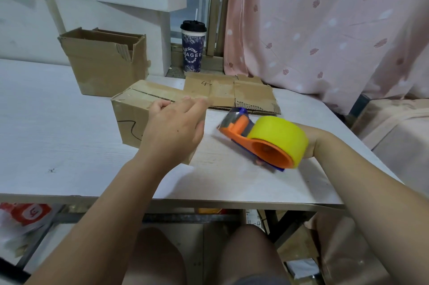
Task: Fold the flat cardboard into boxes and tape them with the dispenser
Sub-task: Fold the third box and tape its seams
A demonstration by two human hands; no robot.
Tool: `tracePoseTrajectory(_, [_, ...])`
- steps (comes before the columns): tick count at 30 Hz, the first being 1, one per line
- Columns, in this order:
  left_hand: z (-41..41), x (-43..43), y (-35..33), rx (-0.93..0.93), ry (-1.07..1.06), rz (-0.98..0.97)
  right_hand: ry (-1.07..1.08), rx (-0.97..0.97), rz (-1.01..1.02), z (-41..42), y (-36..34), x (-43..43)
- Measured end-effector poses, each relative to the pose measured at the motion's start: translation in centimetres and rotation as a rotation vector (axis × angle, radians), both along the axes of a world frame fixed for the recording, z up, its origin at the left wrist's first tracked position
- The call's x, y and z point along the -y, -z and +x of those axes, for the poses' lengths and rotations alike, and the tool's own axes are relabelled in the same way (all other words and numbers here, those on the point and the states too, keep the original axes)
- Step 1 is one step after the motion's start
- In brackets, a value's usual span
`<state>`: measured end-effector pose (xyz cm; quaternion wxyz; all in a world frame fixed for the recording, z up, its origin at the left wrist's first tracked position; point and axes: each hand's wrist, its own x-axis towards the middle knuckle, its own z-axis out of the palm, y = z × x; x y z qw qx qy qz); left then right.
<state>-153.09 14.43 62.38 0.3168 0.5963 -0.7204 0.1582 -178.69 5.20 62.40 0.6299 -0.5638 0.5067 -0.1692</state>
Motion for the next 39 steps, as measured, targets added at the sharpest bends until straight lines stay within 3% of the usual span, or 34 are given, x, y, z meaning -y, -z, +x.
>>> tracePoseTrajectory(2, [-0.1,0.0,-0.1,0.010,-0.016,-0.013,-0.007,0.029,-0.104,0.8,-0.1,0.3])
tracePoseTrajectory(6, [0.0,0.3,-0.2,0.060,-0.073,0.044,0.130,-0.197,-0.333,1.9,0.0,1.5])
tracePoseTrajectory(12, [-0.2,0.4,-0.2,0.072,-0.058,0.041,0.140,-0.490,-0.439,3.3,-0.2,2.7])
tracePoseTrajectory(20, [0.0,0.1,-0.1,0.151,-0.064,0.069,0.089,-0.581,-0.497,3.6,-0.2,2.9])
tracePoseTrajectory(25, [0.4,-0.1,0.1,0.088,-0.049,0.034,0.129,-0.486,-0.460,3.2,0.1,2.4])
tracePoseTrajectory(30, [1.6,-0.8,-0.6,0.037,0.044,0.104,0.170,-0.178,-0.325,3.2,0.5,1.4])
tracePoseTrajectory(39, [2.7,-2.2,-1.7,-0.339,0.117,0.111,0.263,0.162,-0.113,3.8,0.3,0.2])
